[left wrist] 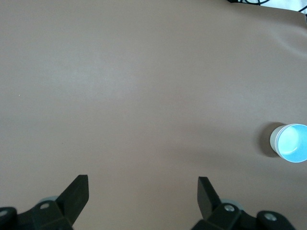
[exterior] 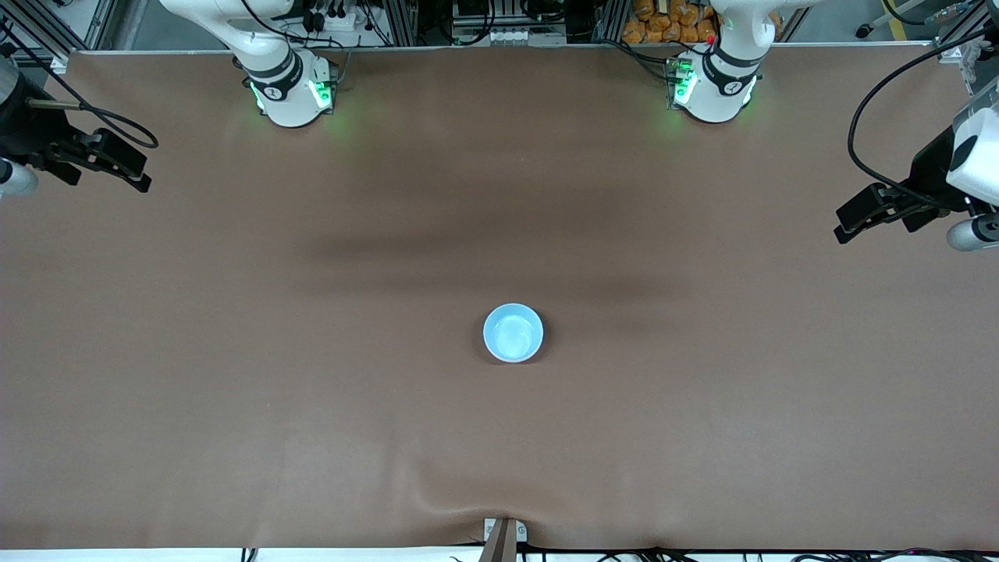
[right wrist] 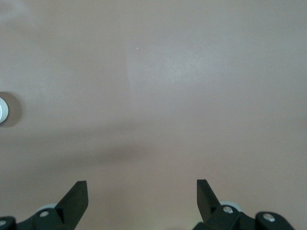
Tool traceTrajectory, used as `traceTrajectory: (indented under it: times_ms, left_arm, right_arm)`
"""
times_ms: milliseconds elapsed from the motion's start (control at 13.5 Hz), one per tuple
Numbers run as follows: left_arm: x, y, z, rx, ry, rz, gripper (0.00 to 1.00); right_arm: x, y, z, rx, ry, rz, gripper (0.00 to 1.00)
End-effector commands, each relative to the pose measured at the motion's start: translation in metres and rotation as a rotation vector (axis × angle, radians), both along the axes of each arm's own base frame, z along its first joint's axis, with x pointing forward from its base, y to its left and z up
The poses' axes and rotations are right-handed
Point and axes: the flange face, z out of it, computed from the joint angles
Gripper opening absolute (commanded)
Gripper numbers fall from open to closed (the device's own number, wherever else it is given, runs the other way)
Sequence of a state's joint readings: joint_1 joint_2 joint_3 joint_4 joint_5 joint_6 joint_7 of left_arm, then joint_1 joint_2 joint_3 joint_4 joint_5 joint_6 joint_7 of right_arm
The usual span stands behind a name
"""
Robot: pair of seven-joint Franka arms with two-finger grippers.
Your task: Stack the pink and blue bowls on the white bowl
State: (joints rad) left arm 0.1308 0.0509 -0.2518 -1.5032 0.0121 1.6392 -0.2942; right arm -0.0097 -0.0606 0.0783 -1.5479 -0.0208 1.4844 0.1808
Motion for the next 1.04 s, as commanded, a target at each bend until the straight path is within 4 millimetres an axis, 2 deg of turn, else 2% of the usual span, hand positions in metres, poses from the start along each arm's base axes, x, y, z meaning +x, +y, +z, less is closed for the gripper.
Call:
traceTrajectory:
  times_ms: [0, 222, 963]
  left_arm:
    - [-0.0018, -0.0005, 0.0066, -0.018, -0.015, 0.0, 1.0]
    - [-0.0004, -0.0004, 0.0048, -0.03, -0.011, 0.001, 1.0]
    - [0.0004, 0.0028, 0.0024, -0.022, -0.008, -0.002, 1.0]
  right_arm:
    - [0.0138, -0.0073, 0.0037, -0.023, 0.002, 0.029, 1.0]
    - [0.0186, -0.0046, 0.013, -0.01, -0.018, 0.035, 1.0]
    - [0.0182, 0.0002, 0.0101, -0.011, -0.01, 0.039, 1.0]
